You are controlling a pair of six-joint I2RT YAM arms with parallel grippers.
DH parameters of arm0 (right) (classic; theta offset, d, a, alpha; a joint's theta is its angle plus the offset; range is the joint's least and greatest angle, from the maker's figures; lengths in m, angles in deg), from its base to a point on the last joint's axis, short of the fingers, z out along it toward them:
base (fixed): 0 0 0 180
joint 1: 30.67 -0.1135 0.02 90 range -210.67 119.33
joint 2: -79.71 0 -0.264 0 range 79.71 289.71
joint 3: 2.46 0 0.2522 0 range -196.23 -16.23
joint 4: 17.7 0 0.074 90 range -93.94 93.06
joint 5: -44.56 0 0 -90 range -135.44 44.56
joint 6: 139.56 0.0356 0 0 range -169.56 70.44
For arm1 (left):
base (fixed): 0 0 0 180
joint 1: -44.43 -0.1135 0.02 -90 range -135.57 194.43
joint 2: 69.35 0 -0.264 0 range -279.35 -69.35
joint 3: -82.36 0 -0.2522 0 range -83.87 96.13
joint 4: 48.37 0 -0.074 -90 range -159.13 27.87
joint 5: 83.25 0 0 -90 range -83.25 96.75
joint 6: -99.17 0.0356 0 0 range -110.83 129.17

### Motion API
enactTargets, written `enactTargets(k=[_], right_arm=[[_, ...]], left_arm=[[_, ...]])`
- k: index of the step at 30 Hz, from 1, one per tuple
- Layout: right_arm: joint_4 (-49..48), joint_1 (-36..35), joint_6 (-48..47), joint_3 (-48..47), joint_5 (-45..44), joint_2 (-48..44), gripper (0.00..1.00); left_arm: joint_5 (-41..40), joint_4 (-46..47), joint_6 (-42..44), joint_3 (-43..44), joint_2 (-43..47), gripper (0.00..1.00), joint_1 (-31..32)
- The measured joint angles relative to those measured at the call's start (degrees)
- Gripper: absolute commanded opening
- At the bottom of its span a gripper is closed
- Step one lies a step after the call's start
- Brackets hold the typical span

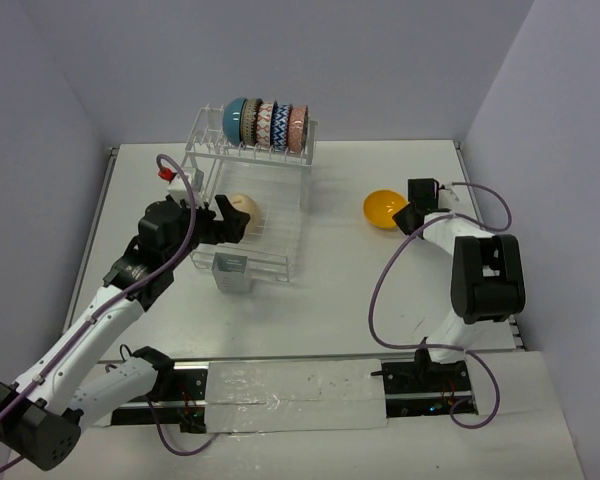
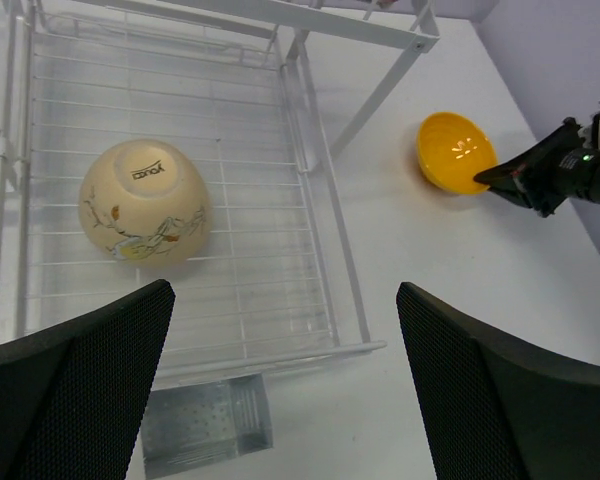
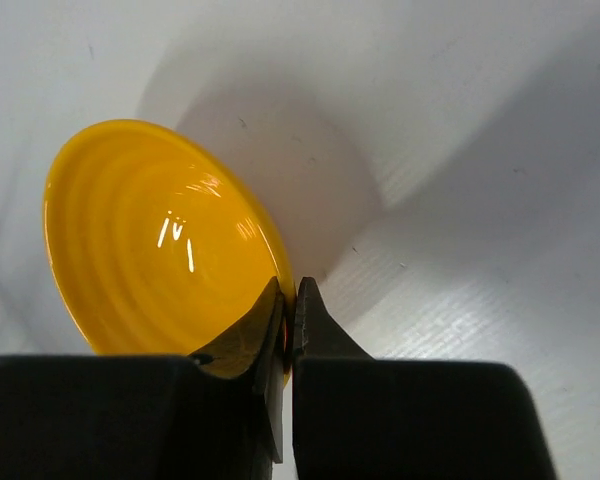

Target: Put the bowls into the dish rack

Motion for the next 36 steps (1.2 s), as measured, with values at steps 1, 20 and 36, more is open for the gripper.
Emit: enactTargets(k=[1, 20, 36], right_arm=[[-0.2, -0.1, -0.2, 0.9, -0.1, -0.8, 0.0], [-4.0, -16.1, -9.7, 16.6, 2.2, -46.8, 0.0], [-4.7, -19.3, -9.0, 20.2, 8.0, -53.7, 0.0]], left_arm=[[0.9, 0.3, -0.8, 0.0, -0.2, 0.99, 0.0], [-3.6, 3.9, -12.3, 9.9, -15.2, 0.86, 18.2], [-15.4, 5.0, -11.5, 23.2, -31.0, 0.49, 28.1]])
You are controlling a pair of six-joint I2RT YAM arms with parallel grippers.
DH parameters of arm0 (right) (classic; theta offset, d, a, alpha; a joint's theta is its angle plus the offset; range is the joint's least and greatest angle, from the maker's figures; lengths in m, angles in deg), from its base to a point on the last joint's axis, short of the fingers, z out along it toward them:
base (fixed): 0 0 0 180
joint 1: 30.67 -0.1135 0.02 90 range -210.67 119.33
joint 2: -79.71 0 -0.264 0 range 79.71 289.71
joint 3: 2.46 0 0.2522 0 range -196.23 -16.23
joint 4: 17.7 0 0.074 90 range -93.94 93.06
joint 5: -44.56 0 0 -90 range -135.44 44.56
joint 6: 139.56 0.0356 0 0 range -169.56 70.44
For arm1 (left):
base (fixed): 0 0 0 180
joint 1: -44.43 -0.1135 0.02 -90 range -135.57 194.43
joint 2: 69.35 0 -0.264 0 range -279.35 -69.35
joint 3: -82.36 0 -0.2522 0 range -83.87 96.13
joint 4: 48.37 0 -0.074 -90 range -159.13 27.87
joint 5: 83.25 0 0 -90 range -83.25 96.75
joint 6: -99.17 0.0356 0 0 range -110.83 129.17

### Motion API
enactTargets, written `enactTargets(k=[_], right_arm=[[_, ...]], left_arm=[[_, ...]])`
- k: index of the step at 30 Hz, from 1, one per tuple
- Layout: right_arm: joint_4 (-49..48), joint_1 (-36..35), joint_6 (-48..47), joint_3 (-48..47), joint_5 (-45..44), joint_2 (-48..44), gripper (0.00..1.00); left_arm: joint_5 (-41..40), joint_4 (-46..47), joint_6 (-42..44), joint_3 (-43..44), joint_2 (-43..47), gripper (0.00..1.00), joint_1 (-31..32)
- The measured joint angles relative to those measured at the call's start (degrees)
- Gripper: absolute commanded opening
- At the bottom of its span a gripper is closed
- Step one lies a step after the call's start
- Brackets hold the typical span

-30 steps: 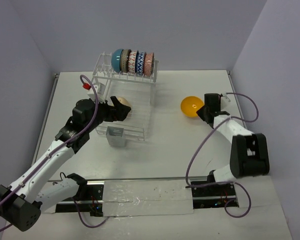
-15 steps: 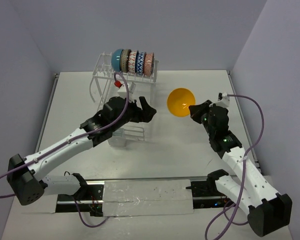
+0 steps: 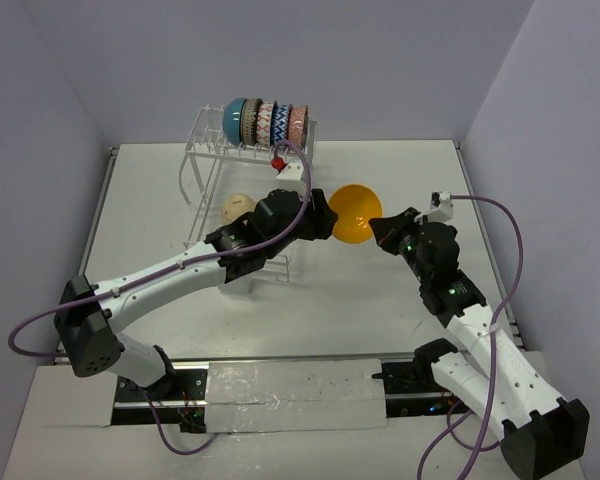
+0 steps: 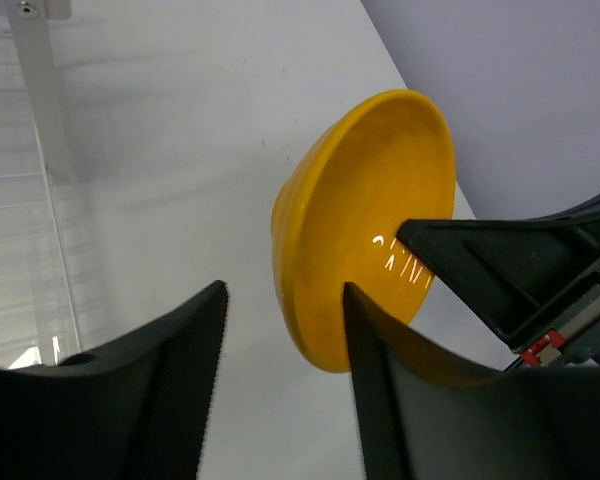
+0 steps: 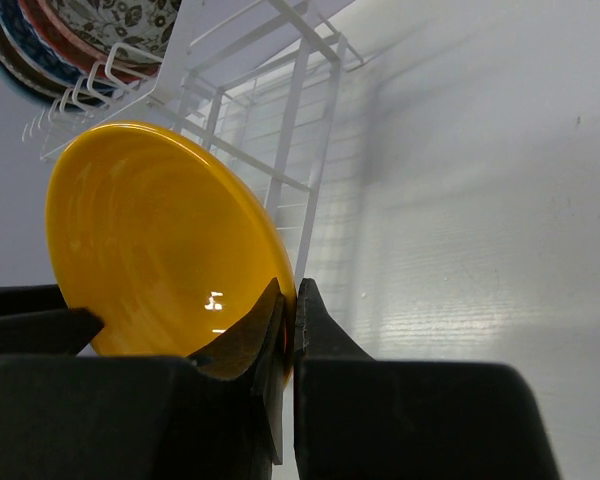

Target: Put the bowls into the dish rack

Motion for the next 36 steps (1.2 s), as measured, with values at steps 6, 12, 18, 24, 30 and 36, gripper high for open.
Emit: enactTargets(k=[6, 12, 18, 24, 30, 36], right_arm=[[-0.1, -0.6, 0.0, 0.1, 0.2, -0.4, 0.0], [-0.6, -1.1, 0.1, 0.1, 0.6, -0.4, 0.0], [-1.4, -2.6, -0.2, 0.1, 0.4, -0.4, 0.2], [-3.1, -3.3, -0.6, 0.1, 1.7, -0.8, 0.67], [-3.5, -3.4, -3.1, 0.5, 3.3, -3.7, 0.84], [-2.7, -3.4, -6.4, 2.2, 2.0, -9.6, 0.93]], left_arm=[[-1.9, -0.6, 0.4, 1.0, -2.1, 0.32, 0.2], [-2.7, -0.9, 0.8, 2.3, -2.8, 0.04, 0.3], [-5.3, -1.7, 0.9, 2.3, -2.8, 0.0, 0.3], [-9.0, -3.3, 4.0, 2.3, -2.6, 0.0, 0.4], [-16.7, -4.3, 12.7, 0.2, 0.9, 0.0, 0.4], [-27.5, -1.0, 30.1, -6.5, 8.0, 0.0, 0.3]])
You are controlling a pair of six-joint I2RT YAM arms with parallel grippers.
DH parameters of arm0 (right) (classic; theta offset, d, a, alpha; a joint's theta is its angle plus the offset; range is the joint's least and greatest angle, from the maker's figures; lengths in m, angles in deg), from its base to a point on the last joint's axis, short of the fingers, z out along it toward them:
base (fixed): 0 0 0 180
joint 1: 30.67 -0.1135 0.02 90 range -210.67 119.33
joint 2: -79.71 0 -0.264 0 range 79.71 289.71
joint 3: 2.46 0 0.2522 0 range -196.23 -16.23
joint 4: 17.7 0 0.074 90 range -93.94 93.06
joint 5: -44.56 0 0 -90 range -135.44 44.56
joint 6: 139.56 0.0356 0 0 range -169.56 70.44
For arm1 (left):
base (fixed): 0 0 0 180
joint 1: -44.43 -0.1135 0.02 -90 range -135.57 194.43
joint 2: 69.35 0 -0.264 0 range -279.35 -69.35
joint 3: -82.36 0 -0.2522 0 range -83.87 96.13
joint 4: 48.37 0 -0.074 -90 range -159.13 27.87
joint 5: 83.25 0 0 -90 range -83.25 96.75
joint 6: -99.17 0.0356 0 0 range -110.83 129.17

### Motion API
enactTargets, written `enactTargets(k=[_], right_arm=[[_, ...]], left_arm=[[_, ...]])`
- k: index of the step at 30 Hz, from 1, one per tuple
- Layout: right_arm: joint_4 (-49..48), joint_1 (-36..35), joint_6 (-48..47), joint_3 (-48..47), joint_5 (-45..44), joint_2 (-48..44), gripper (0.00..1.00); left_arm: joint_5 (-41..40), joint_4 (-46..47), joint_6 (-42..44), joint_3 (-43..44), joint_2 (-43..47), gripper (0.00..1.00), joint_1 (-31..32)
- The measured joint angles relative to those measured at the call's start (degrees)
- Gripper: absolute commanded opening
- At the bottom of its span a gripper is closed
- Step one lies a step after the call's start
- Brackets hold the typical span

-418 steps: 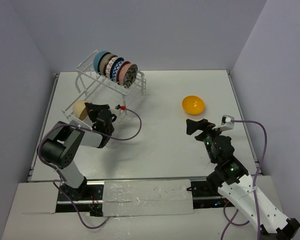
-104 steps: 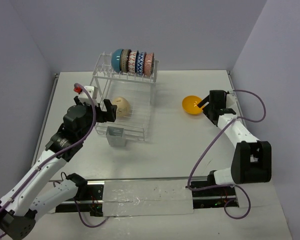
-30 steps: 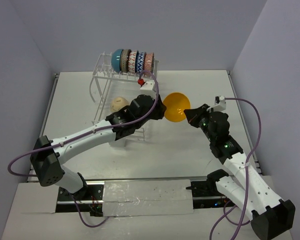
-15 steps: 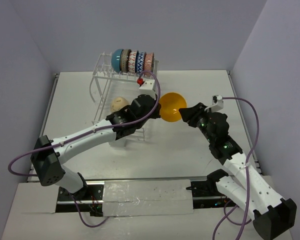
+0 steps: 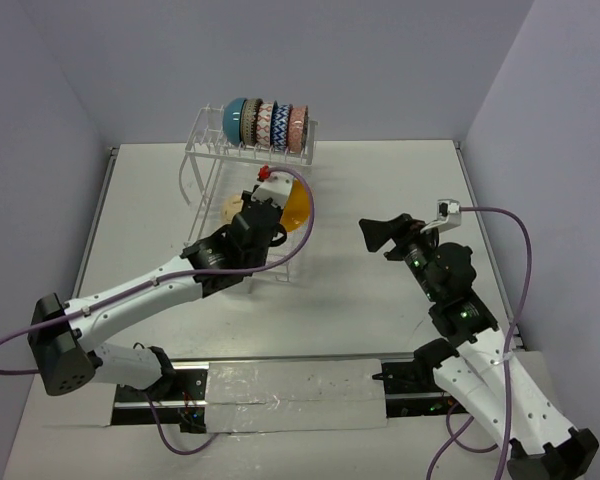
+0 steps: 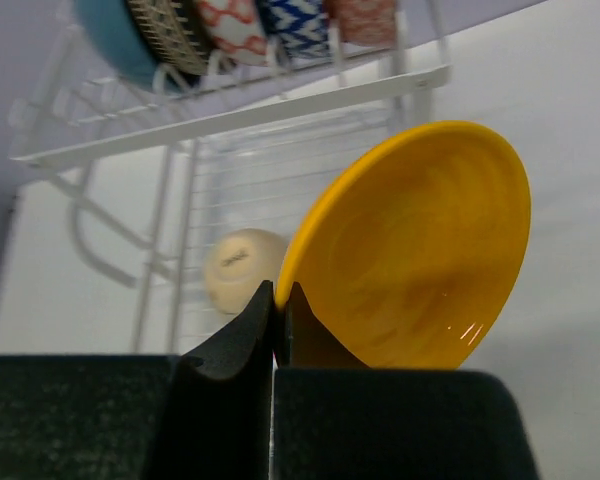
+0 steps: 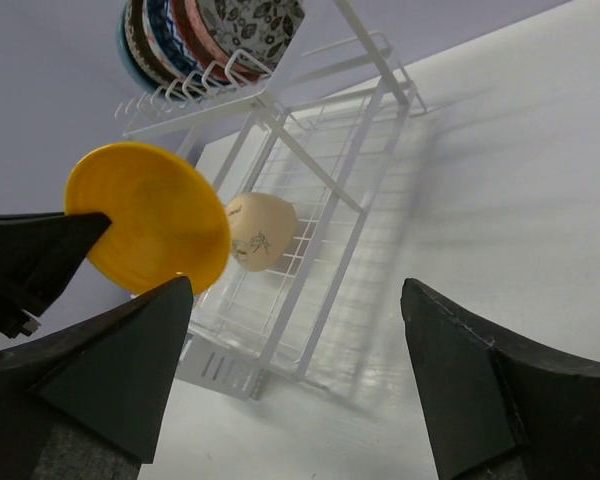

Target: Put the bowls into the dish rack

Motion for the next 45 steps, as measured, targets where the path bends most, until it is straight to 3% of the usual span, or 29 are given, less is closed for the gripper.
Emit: enactTargets(k=[6, 16, 29, 45], right_arm=[[1.6, 0.0, -1.8, 2.1, -3.8, -4.3, 0.96], [4.2, 0.0, -3.5, 4.6, -8.9, -10.1, 0.97], [6.3, 0.0, -3.8, 7.3, -14.0, -15.7, 0.98], [7.5, 0.0, -3.8, 9.1, -19.4, -20.0, 0.99]], left_arm=[[-9.4, 6.1, 19.6, -4.7, 0.7, 0.0, -0.3], [-11.5, 15.9, 39.5, -7.5, -4.5, 0.0, -3.4], [-9.2, 14.9, 45.6, -2.3, -17.9, 0.0, -5.1], [-11.2, 13.6, 50.2, -1.7, -23.8, 0.0, -8.9]])
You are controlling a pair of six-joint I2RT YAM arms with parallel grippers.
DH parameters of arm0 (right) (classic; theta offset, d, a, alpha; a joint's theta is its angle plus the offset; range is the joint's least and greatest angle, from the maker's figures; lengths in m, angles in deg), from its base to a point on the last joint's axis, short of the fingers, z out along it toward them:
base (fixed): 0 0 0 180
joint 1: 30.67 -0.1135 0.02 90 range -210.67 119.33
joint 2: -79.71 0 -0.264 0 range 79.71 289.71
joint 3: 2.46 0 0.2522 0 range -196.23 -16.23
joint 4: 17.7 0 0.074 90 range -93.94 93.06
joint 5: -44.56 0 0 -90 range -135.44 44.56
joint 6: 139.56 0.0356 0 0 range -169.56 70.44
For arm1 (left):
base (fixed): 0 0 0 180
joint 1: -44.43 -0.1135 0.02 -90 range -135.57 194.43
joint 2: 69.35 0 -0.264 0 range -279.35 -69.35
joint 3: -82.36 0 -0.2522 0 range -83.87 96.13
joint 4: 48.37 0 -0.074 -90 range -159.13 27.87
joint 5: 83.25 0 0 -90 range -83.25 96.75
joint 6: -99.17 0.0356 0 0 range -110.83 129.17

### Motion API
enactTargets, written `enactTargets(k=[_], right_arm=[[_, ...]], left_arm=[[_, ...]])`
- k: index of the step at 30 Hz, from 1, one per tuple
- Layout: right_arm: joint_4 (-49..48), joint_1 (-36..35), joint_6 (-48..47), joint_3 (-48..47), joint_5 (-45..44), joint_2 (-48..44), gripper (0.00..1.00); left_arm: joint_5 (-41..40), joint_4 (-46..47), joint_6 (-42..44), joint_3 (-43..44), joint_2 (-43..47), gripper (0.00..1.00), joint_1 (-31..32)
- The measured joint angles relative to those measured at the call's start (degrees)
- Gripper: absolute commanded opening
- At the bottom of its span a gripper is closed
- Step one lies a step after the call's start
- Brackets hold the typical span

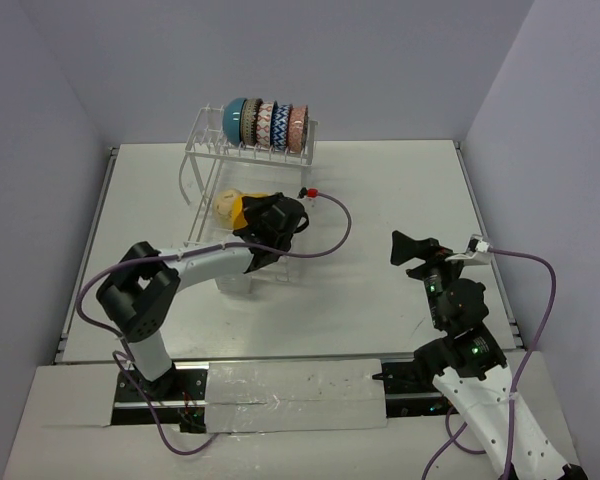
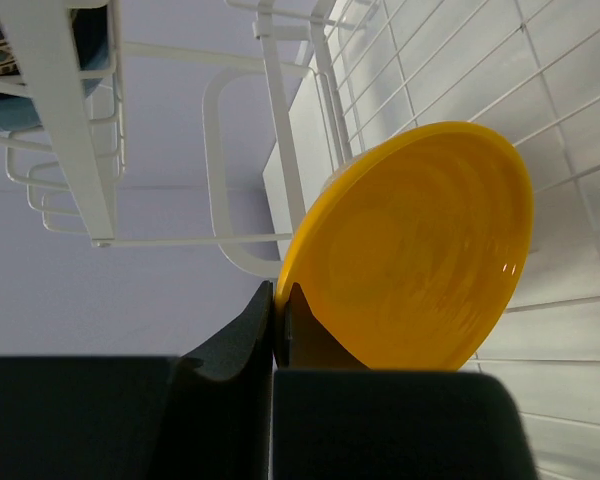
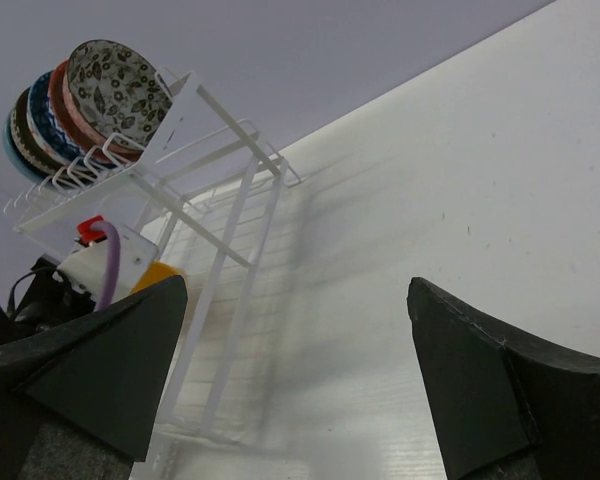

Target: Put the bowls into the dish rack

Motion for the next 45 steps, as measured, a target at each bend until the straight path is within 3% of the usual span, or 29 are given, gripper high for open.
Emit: enactTargets(k=[11, 20, 25, 32, 36, 40, 45], right_arm=[[0.0, 0.0, 0.1, 0.1, -0.7, -0.3, 0.99], [0.0, 0.0, 0.1, 0.1, -0.8, -0.6, 0.99], [0.0, 0.0, 0.1, 0.1, -0.8, -0.7, 0.99], [0.0, 0.0, 0.1, 0.1, -0.9, -0.9, 0.99], [0.0, 0.0, 0.1, 0.1, -0.9, -0.9, 0.99], [0.0, 0.0, 0.1, 0.1, -0.9, -0.9, 0.99], [0.0, 0.0, 0.1, 0.1, -1.0, -0.9, 0.99]], left_arm=[[-6.3, 2.1, 5.9, 8.1, -8.2, 0.0, 0.0], [-11.2, 6.5, 10.4, 8.7, -13.5, 0.01, 3.4], [-13.7, 4.9, 9.1, 11.7, -15.9, 0.17, 5.0], [-13.3, -5.3, -0.8, 16.9, -18.0, 0.44, 6.5], [-12.4, -12.3, -7.0, 19.1, -20.0, 0.52, 7.5], [-11.4, -19.5, -12.8, 22.9, -20.8, 0.51, 8.0], [-10.0, -27.0, -18.4, 26.9, -21.5, 0.63, 8.5]])
